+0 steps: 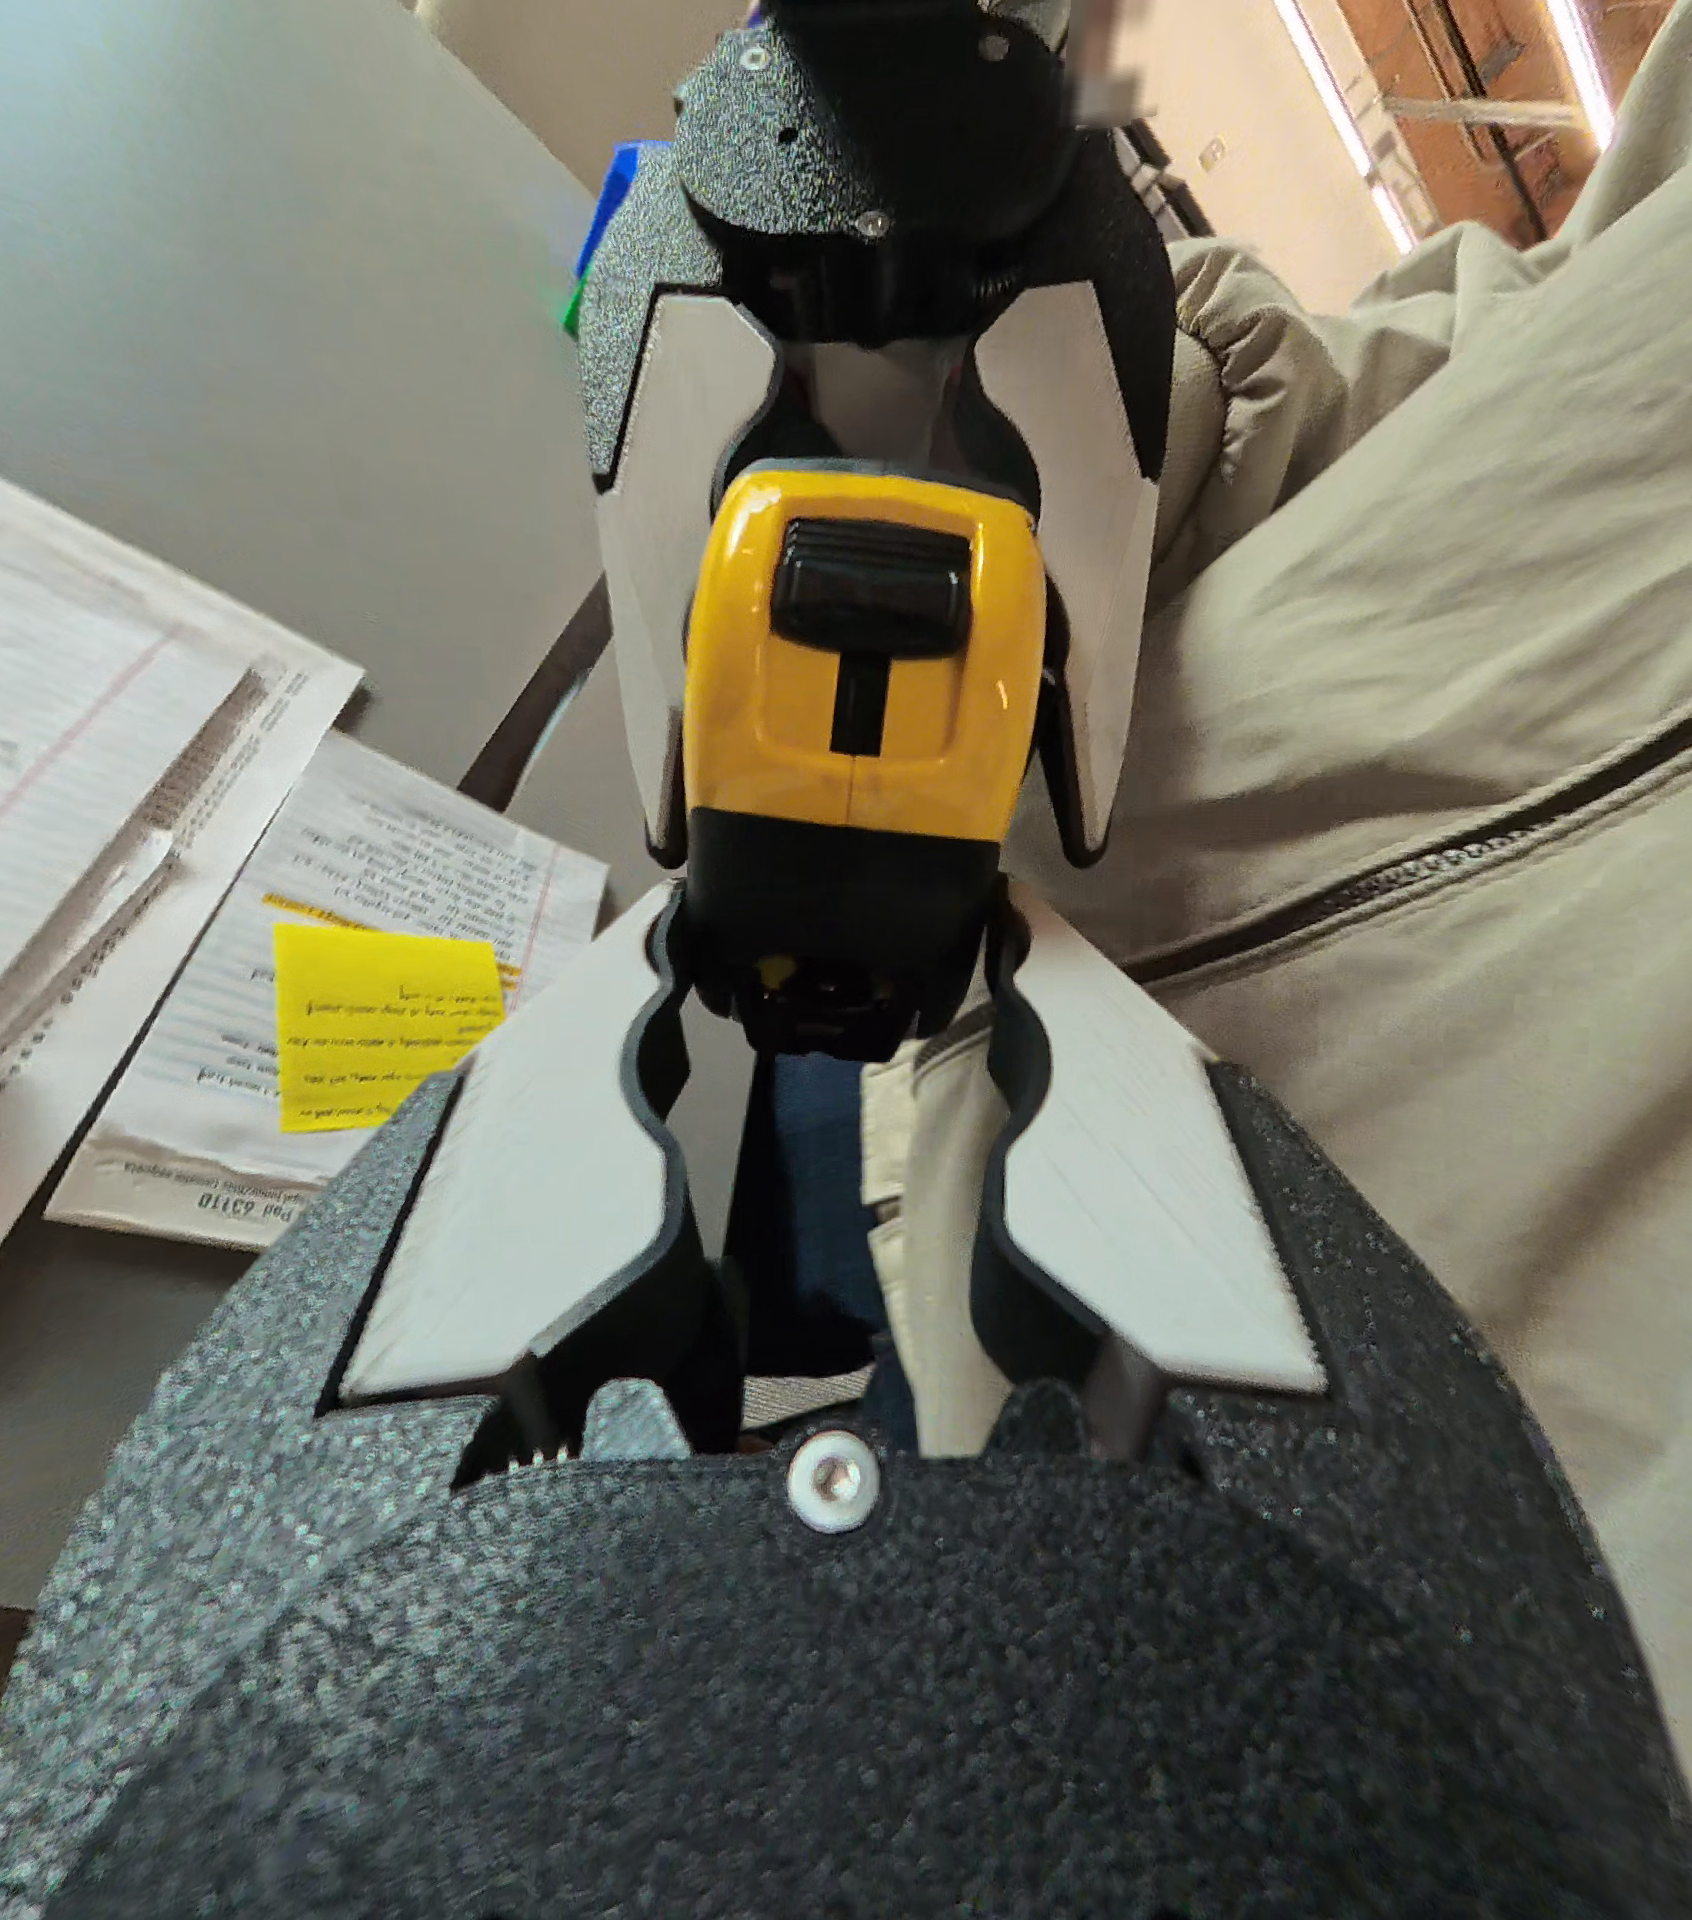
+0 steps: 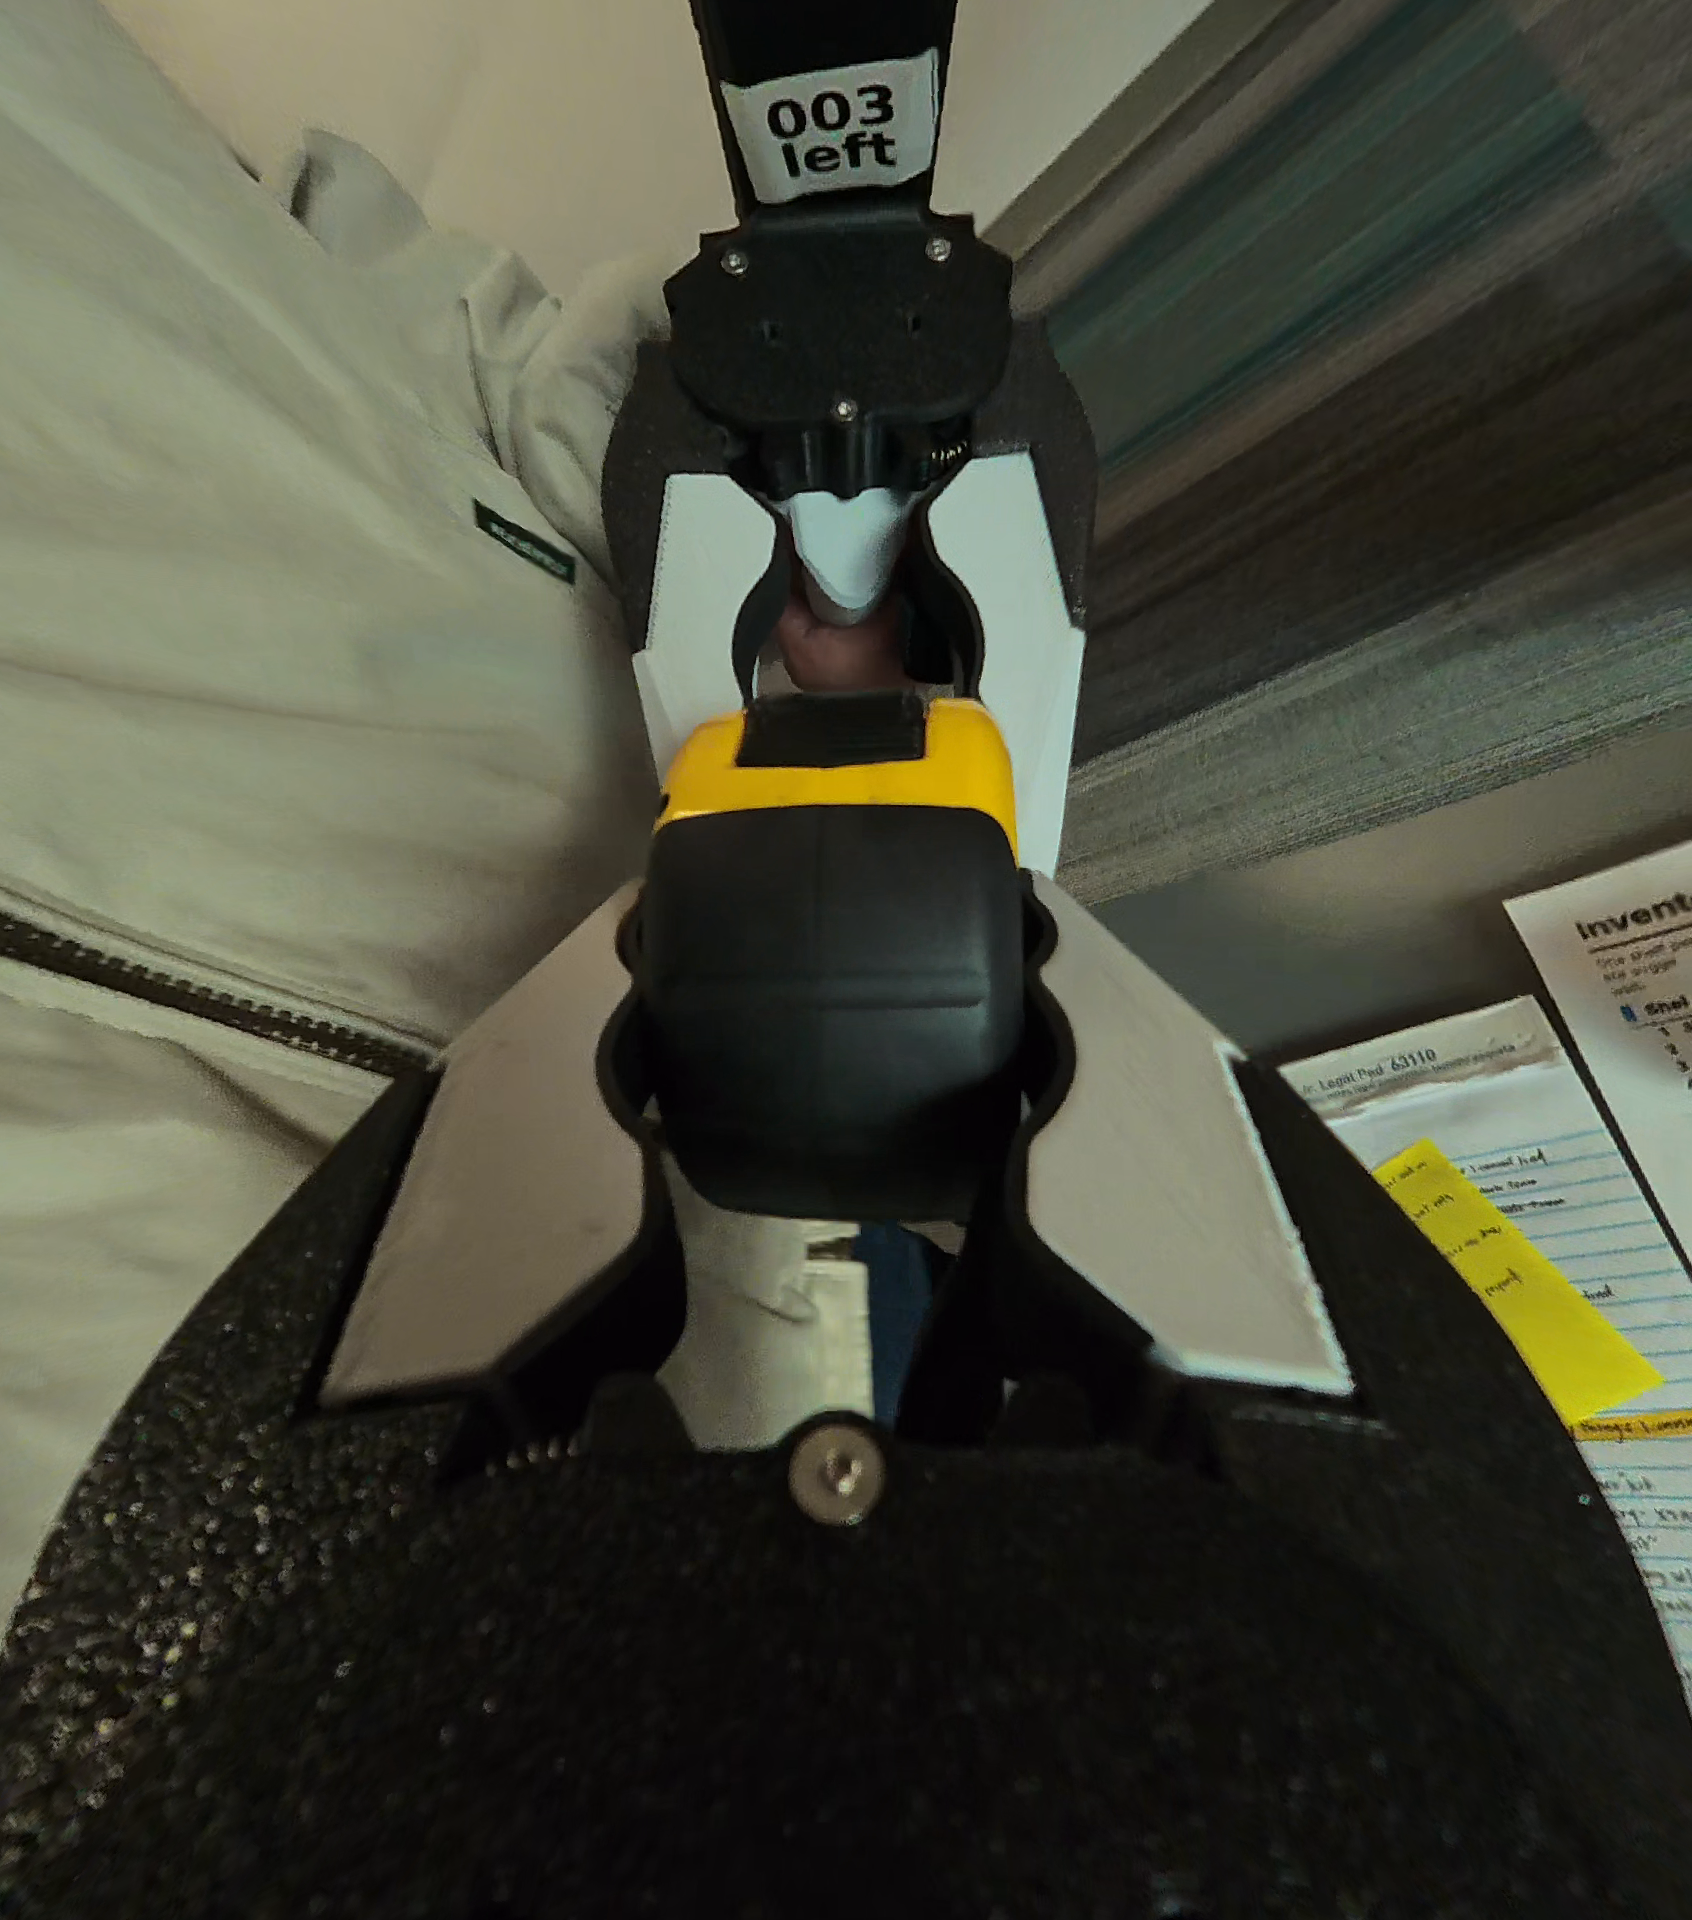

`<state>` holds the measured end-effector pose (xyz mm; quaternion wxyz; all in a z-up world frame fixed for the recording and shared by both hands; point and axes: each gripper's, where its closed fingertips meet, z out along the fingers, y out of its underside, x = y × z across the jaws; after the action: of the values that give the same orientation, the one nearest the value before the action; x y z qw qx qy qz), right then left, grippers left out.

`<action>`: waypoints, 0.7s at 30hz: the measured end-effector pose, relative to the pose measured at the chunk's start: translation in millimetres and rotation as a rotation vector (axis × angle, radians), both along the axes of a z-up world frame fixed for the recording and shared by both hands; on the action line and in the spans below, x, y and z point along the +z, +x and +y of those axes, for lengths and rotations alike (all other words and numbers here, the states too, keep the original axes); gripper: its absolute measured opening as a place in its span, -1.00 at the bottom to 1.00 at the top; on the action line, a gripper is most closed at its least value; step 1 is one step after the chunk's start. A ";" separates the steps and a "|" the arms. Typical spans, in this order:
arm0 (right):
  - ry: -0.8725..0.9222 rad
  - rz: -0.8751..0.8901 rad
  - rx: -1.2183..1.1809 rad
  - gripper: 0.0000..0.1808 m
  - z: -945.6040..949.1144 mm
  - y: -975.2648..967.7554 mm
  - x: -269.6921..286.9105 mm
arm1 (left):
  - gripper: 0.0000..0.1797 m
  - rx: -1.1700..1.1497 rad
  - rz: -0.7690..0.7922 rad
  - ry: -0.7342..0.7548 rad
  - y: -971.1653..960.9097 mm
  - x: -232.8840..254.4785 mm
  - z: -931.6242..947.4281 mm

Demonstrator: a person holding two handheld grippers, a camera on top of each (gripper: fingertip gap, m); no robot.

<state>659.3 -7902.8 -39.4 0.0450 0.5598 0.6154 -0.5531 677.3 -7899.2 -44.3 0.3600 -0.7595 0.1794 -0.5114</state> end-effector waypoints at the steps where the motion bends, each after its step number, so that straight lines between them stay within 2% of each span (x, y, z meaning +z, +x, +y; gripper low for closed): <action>1: 0.015 0.013 -0.015 -0.27 -1.4 1.4 17.7 | -0.37 -0.012 0.019 0.012 0.9 17.3 -2.0; 5: 0.094 0.036 -0.087 -0.26 -15.3 14.4 83.9 | -0.37 -0.074 0.066 0.054 15.6 82.6 -17.3; 9: 0.122 0.051 -0.178 -0.26 -34.1 35.5 132.4 | -0.37 -0.134 0.032 0.070 40.4 129.6 -37.7; 21: 0.166 0.173 -0.327 -0.26 -30.7 115.3 190.8 | -0.37 -0.206 0.076 0.147 121.1 186.2 -36.8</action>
<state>774.6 -7933.5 151.5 -0.1450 0.6044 0.5613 -0.5464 798.4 -7936.0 141.9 0.3531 -0.7274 0.3069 -0.5019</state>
